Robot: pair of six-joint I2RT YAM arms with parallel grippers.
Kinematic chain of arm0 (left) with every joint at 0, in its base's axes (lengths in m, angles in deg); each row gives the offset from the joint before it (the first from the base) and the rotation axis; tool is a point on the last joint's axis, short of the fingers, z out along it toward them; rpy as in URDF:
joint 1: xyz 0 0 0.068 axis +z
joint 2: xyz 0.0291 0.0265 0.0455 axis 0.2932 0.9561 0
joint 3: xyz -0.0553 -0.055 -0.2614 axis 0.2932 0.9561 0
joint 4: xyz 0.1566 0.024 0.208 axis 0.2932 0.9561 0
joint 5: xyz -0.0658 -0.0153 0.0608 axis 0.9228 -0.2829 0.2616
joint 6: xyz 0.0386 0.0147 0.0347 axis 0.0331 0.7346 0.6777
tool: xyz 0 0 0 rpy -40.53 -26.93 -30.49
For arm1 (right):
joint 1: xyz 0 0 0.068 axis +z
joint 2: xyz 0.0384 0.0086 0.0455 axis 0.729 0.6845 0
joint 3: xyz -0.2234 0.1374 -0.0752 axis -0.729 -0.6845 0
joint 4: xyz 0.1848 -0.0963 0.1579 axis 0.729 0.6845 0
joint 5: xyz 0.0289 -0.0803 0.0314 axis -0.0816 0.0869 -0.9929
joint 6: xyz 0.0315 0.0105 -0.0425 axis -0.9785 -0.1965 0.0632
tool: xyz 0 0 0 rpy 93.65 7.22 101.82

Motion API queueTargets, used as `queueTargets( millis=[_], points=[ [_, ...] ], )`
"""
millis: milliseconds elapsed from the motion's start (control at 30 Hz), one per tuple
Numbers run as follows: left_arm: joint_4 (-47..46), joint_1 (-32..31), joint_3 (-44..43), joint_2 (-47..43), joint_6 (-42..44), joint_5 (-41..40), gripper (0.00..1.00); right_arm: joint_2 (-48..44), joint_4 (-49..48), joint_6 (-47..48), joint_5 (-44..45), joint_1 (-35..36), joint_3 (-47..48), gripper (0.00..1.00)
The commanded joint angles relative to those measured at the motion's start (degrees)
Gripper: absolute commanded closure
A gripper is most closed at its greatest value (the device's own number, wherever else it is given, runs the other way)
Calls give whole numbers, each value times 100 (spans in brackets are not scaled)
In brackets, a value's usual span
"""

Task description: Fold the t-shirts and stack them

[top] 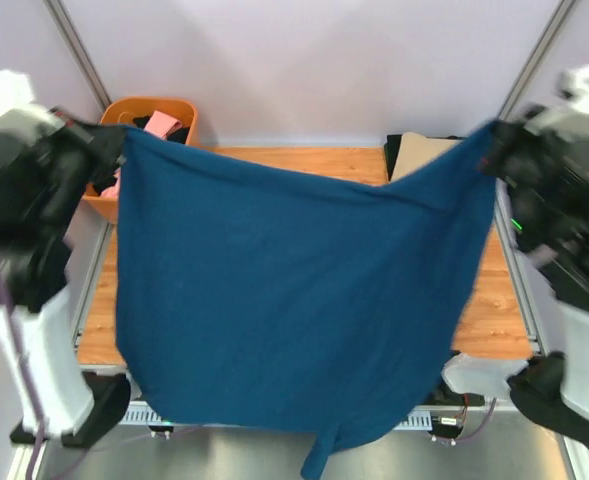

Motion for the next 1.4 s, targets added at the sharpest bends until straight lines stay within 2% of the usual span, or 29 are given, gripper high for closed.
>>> queueTargets(
  millis=[0,100,133,167,200,233,267,300,333,367,400,433,500,533,700,933,1067,1367],
  points=[
    [-124,32,915,803,122,-431,100,968,-694,302,-639,-1097,-194,100],
    [-469,120,1734,1496,122,-519,100,2188,-755,-333,-1541,-1858,-282,100],
    [-522,198,1815,2125,96,-581,100,2601,-747,-447,-1988,-2156,-195,100],
    [-514,234,1825,2506,113,-582,95,3475,-729,-535,-2158,-2237,-11,100],
    [-444,269,1625,2945,122,-573,92,3980,-651,-562,-2316,-2316,608,94],
    [-130,304,1388,3802,96,-329,80,5037,-180,-554,-2474,-2378,1232,59],
    [56,435,1133,4193,122,-135,77,5544,155,-510,-2458,-2378,1874,39],
    [301,445,722,4493,157,23,73,5984,454,-510,-2458,-2370,3072,23],
    [251,428,718,4687,183,25,63,6302,788,-492,-2467,-2370,3354,15],
    [103,428,840,4637,192,25,59,6479,800,-492,-2458,-2370,3374,8],
    [-281,419,1250,4532,184,25,57,6368,696,-518,-2493,-2370,3096,7],
    [-442,428,1463,4279,140,25,50,6149,164,-536,-2528,-2370,2040,7],
    [-645,428,1849,4066,96,34,48,5183,-567,-606,-2668,-2387,595,6],
    [-637,410,1904,3926,96,16,48,4649,-1102,-658,-2730,-2387,-465,4],
    [-698,121,2633,3512,96,-291,50,3950,-1502,-1001,-3248,-2422,-2038,4],
    [-1146,-564,3810,3213,-27,-292,53,3862,-1843,-1388,-4548,-2370,-3251,10],
    [-1603,-864,4347,3397,-106,-81,54,3967,-2161,-1520,-4875,-2335,-3744,10],
    [-1859,-1145,3733,4934,-282,78,58,5030,-2118,-1538,-5297,-2220,-3218,11]
  ],
)
